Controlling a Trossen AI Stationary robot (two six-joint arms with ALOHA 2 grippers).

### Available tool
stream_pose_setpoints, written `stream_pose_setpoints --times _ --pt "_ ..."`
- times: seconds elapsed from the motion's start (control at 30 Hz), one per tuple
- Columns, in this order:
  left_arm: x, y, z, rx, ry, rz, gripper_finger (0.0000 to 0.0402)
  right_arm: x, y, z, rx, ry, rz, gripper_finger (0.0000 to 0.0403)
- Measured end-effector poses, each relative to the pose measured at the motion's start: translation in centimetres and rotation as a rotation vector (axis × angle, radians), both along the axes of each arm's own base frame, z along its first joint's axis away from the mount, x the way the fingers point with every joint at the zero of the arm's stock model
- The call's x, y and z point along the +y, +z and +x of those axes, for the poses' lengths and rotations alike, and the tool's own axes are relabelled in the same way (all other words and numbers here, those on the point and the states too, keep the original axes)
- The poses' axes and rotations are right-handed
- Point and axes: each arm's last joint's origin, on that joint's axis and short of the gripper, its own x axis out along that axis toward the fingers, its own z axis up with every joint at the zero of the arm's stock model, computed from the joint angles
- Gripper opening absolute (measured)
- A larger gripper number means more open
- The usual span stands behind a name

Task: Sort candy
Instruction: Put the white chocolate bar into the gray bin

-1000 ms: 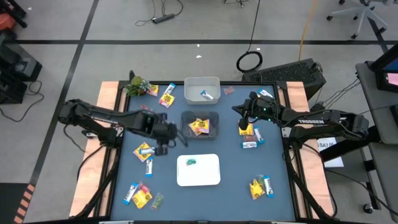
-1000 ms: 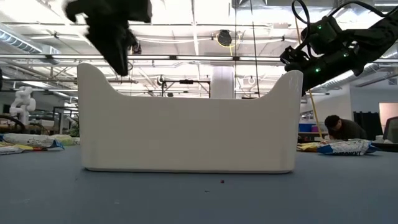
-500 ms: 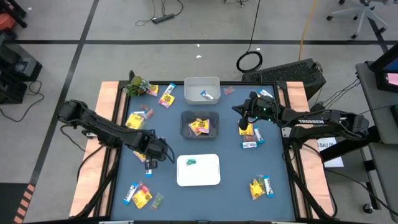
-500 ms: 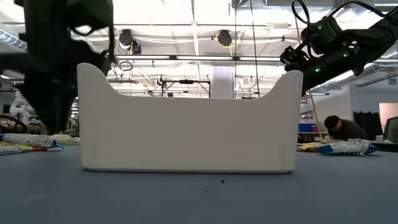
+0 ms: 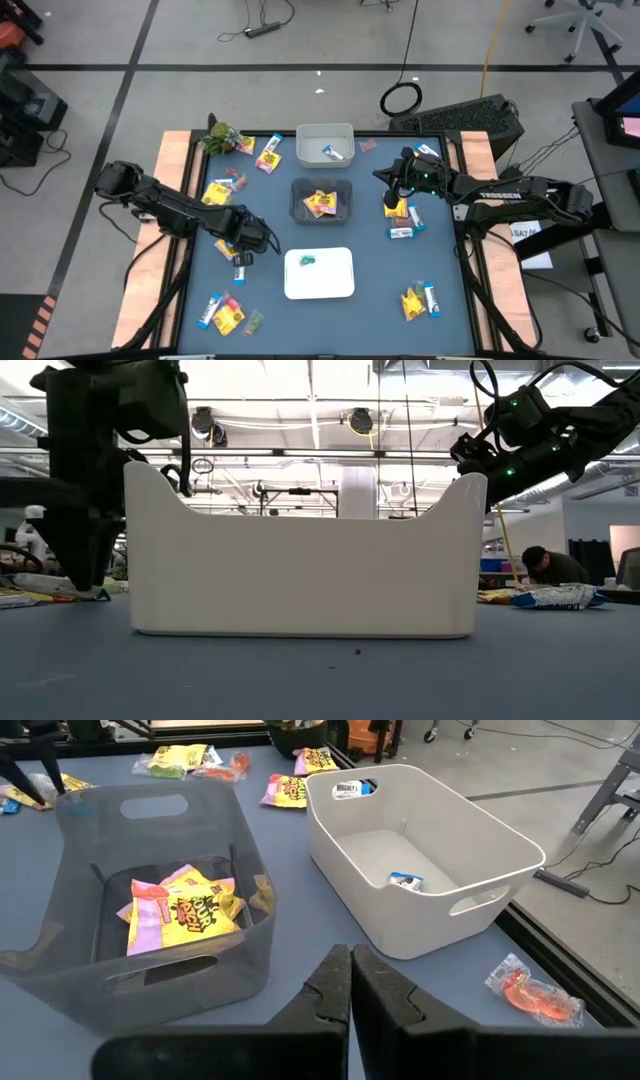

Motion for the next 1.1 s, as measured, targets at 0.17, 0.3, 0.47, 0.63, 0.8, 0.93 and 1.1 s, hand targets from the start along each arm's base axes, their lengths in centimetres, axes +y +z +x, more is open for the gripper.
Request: stream_pose_setpoints --times 0.17,0.3,0.47,0.63,0.8,0.93,1.1 --pt "0.0 0.0 0.0 0.004 0.0 0.001 0.0179 0.0 0.0 0.0 0.0 0.0 0.0 0.0" --pt "0.0 0.0 -0.1 0.006 0.023 0.004 0.0228 0.0 0.0 0.0 0.0 0.0 0.001 0.0" --pt "0.8 -0.1 -0.2 0.019 0.136 0.03 0.0241 0.0 0.0 0.0 0.0 0.0 0.0 0.0" --pt "1.2 0.8 0.3 0.021 0.188 0.021 0.0241 0.0 0.0 0.0 0.0 0.0 0.001 0.0" --pt "1.6 1.4 0.5 0.029 0.352 -0.035 0.0242 0.0 0.0 0.0 0.0 0.0 0.001 0.0" --pt "2.1 0.6 0.3 0.069 0.489 -0.064 0.0242 0.0 0.0 0.0 0.001 0.0 0.001 0.0" --pt "2.6 -0.9 -0.5 0.132 0.526 -0.038 0.0242 0.0 -0.1 0.0 0.006 0.0 0.004 0.0"
